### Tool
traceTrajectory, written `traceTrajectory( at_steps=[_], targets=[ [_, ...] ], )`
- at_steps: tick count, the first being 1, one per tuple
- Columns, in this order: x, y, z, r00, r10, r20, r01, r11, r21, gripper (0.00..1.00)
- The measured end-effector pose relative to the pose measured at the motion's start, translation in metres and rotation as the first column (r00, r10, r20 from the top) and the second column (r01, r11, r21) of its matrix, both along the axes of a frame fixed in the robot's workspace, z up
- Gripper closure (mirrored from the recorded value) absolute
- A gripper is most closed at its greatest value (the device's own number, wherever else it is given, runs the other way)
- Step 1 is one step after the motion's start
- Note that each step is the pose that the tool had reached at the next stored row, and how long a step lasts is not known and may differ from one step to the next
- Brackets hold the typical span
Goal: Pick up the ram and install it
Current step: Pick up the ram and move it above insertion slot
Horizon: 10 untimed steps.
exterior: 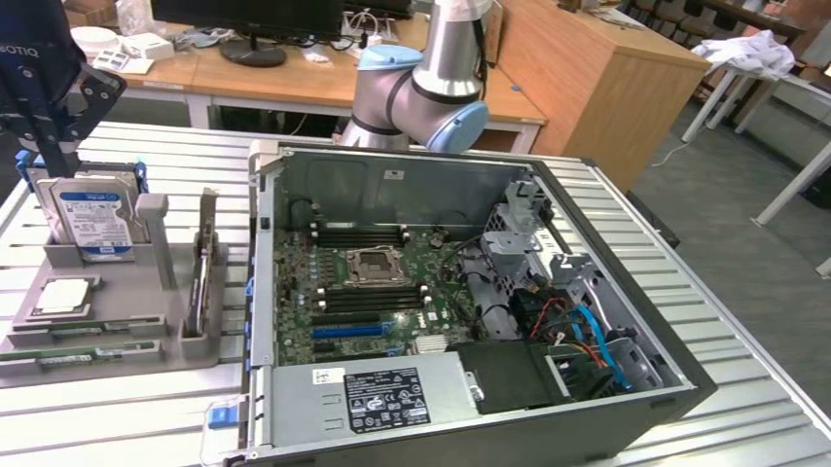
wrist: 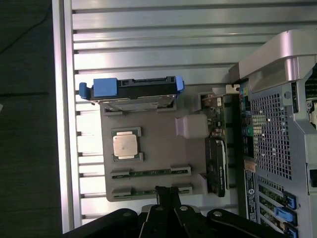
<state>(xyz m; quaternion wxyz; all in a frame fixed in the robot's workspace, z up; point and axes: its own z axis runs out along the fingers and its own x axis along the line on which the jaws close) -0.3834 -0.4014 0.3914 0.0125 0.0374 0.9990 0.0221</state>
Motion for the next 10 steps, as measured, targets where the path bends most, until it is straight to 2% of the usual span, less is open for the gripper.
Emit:
traceTrajectory(
  at_steps=[5,10],
  targets=[
    [-0.0001,0.0000,0.0000,0.9999,0.012,0.0000,-0.012,0.9999,0.0000,0.89],
    [0.0000,0.0000,-0.0001,0.9979,0.065,0.0001,-0.065,0.9979,0.0000,0.89]
  ],
)
